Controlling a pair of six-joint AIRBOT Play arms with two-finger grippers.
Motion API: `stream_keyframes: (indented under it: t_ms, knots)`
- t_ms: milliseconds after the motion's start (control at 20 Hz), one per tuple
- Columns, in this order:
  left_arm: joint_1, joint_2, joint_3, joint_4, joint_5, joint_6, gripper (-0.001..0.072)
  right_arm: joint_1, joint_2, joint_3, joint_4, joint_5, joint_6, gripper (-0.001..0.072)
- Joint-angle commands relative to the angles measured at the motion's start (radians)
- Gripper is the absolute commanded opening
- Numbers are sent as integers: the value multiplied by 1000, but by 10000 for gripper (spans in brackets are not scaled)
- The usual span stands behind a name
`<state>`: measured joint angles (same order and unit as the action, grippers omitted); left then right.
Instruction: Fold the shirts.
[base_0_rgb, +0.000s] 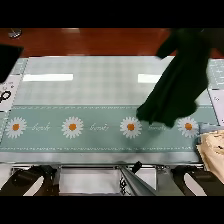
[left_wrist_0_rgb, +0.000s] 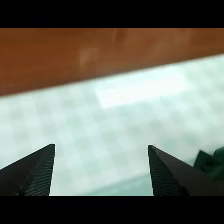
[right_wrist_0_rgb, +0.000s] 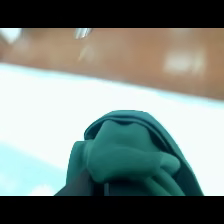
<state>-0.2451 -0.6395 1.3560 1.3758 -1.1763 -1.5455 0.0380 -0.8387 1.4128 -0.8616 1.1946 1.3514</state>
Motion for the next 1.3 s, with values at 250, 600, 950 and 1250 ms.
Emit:
stream_keyframes:
  t_ms: [250,600,950,1250]
  knots:
    - [0,9,-54,3,-178,-68,705,663,-213,-407,-164,-447,253,27]
    - [0,10,-301,-58,-195,-68,705,682,-315,-381,-330,-300,233,601]
    - [0,12,-807,-343,-35,-48,705,167,-22,-375,-1019,71,162,537]
    - [31,-5,-964,-344,261,53,705,-325,-25,-377,-477,37,-41,547]
